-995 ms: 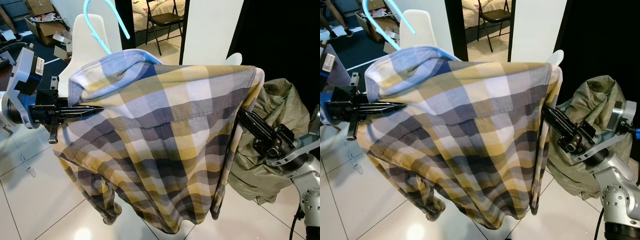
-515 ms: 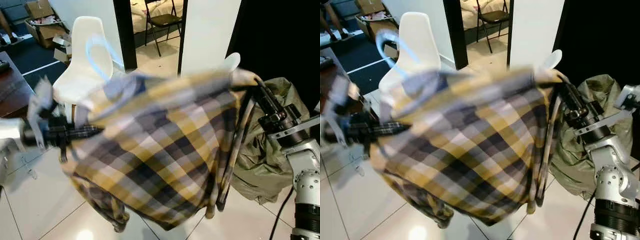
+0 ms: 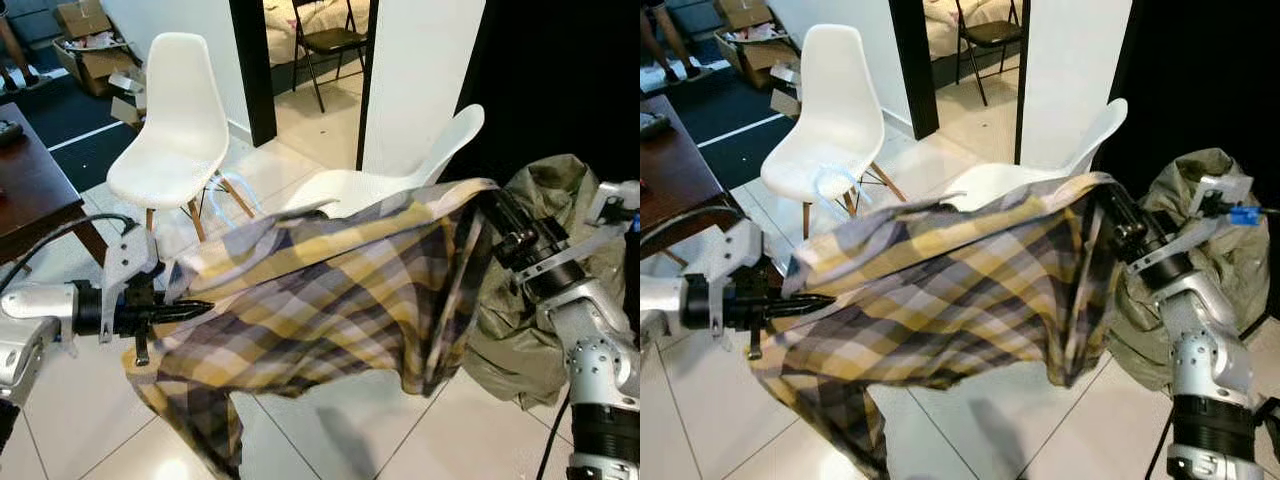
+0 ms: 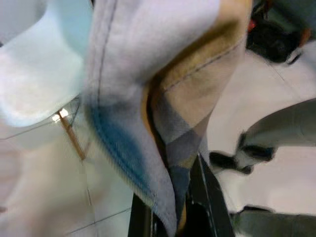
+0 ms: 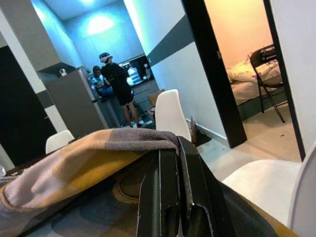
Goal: Hang hanger
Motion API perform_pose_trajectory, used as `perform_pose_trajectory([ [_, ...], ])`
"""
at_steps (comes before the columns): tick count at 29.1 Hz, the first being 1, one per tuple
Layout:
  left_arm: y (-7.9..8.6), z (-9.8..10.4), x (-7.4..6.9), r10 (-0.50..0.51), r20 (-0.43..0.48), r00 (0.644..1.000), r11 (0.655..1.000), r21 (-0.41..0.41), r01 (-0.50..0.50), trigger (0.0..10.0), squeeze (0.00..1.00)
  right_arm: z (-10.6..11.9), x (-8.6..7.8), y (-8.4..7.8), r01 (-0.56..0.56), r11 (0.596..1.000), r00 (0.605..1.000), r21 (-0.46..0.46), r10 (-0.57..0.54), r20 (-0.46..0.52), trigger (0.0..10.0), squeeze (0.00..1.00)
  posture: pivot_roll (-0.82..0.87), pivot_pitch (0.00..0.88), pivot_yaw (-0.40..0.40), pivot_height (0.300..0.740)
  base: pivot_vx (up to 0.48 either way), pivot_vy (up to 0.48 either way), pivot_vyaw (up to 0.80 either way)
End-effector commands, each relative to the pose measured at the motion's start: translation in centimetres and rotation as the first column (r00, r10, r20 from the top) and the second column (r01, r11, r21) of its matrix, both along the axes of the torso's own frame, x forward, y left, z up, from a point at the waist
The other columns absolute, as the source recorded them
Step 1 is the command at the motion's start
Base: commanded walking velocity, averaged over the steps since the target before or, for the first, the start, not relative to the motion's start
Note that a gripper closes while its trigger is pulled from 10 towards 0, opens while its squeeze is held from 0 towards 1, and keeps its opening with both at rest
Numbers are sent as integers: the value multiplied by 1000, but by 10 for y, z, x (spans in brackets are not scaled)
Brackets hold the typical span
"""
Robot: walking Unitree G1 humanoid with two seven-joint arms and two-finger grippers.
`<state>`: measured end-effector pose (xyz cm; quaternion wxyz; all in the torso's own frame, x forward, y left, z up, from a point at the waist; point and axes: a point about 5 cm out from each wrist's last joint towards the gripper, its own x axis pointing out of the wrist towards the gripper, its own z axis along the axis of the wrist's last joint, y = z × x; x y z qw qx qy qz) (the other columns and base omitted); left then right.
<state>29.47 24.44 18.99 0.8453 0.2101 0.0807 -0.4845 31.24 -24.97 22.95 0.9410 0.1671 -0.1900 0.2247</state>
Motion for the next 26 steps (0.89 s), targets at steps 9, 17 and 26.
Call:
perform_pose_trajectory([
  [9,45,-18,28,546,100,832,806,210,-554,10000,0,9,-5,-20,170,983,985,-73,-167,42,0,0,-35,120,77,740,0,0,0],
  [17,45,-5,38,640,268,720,668,269,-694,10000,0,-26,-1,11,75,960,985,-269,-113,-128,0,0,-34,125,76,740,0,0,0],
  [26,31,-6,48,599,337,727,650,326,-686,10000,0,-35,-20,57,-233,901,968,-365,181,-172,0,0,-38,130,78,740,0,0,0],
])
